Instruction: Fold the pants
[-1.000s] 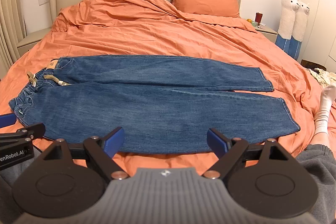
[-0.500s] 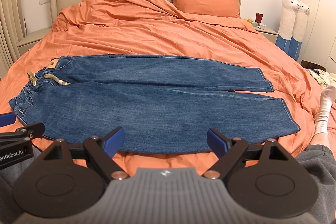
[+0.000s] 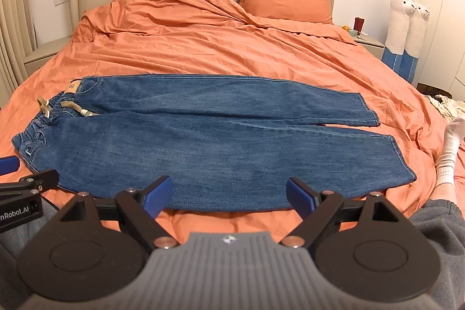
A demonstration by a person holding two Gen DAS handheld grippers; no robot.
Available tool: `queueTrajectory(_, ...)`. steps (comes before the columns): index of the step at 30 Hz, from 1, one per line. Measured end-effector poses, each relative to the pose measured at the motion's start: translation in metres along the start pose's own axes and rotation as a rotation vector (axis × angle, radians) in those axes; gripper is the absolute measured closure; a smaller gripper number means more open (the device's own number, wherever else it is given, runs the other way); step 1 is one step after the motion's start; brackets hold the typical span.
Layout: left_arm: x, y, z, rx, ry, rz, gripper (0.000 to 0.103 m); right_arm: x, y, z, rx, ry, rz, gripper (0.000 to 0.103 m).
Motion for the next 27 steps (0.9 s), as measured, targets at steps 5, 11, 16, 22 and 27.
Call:
queueTrajectory(5,-0.001,-0.001,0.001,0.000,-0.001,-0.001,0.021,0.000,0.000,0.000,-0.001,0.000,0.000,0.021)
queueTrajectory(11,-0.001,0.000,0.000,-0.002,-0.001,-0.001,0.021,-0.001,0.001,0.001,-0.002,0.000,0.003,0.021)
queueTrajectory(16,-0.007,-0.001,-0.009,-0.011,0.005,-0.011,0.027,-0.009,0.001,0.003,-0.001,-0.017,0.024,0.021)
queueTrajectory(22,-0.039,-0.023,-0.078,0.056,0.000,-0.018,0.035,-0.040,-0.003,0.023,-0.054,-0.127,0.105,0.021)
queueTrajectory(27,-0.080,-0.043,-0.145,0.116,0.017,-0.006,0.035,-0.087,-0.005,0.034,-0.042,-0.163,0.100,0.021)
Point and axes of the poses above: each gripper's, at about its wrist camera, not at the fingertips, and x roughly against the way its jaws point, z to its right, y to its underside, the point moved 9 cm from there along -x, roughly the way its jaws point
